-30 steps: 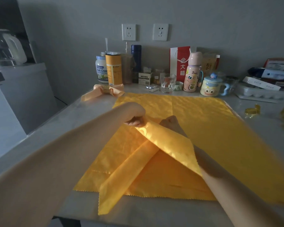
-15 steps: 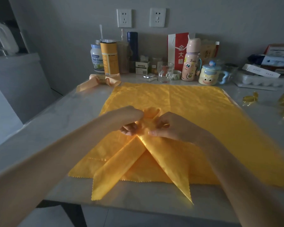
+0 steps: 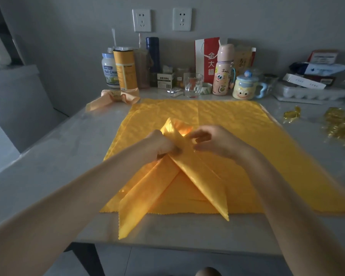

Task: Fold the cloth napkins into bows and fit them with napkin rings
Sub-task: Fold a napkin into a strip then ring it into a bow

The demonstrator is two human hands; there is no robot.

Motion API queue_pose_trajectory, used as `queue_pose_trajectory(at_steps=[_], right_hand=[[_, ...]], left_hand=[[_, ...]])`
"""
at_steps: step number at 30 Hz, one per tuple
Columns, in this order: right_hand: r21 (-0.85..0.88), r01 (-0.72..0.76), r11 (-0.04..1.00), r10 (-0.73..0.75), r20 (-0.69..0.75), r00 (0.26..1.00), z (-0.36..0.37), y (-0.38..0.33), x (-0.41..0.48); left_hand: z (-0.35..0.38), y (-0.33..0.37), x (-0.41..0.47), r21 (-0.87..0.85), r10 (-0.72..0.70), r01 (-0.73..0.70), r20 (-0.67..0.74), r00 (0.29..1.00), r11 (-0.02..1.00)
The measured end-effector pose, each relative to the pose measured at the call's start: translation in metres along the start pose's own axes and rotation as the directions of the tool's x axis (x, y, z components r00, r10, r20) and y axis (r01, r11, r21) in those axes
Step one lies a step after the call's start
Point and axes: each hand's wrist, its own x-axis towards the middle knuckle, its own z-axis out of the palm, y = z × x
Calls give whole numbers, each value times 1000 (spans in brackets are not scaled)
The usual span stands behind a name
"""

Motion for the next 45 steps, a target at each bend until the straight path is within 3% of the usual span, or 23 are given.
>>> queue_pose_trajectory(at_steps=[2, 6, 9, 12, 15, 20, 25, 29, 33, 36, 41, 44, 45], right_hand=[[120, -35, 992, 53, -153, 987, -23, 13, -3], [165, -134, 977, 188, -379, 906, -70, 58, -16], [-28, -335, 942, 249, -610, 752, -110, 112, -33], [-171, -491, 854, 211, -750, 627, -140, 158, -52], [-255, -610, 750, 200, -792, 577, -150, 179, -58], [-412, -714, 566, 196, -774, 602, -156, 187, -43], [-477, -813, 335, 344, -741, 577, -171, 197, -39], [-467, -844, 263, 435, -723, 536, -181, 200, -40], [-516, -803, 300, 346, -725, 595, -179, 199, -41], [-590, -703, 398, 132, -721, 680, -176, 187, -41], [-549, -405, 731, -110, -680, 725, -156, 144, -33], [-470, -183, 864, -187, -636, 749, -134, 107, -31], [-425, -102, 899, -196, -602, 774, -123, 89, -31]], left_hand=[[5, 5, 10, -72, -2, 0, -22, 1000, 997], [18, 10, 27, -165, 32, -49, -107, 994, 985], [32, 19, 43, -265, 59, -98, -153, 987, 959], [47, 28, 53, -327, 105, -157, -170, 980, 932], [58, 32, 58, -287, 197, -255, -217, 956, 923], [70, 37, 76, -231, 252, -325, -296, 921, 917], [75, 26, 85, -133, 313, -374, -334, 889, 918], [76, 25, 81, -79, 350, -402, -356, 866, 912], [75, 27, 80, -91, 335, -386, -342, 878, 918], [67, 28, 81, -144, 284, -343, -320, 904, 928], [28, 18, 80, -192, 206, -281, -338, 919, 940], [10, 8, 70, -242, 85, -184, -371, 925, 953], [6, 4, 61, -184, 55, -133, -379, 924, 974]])
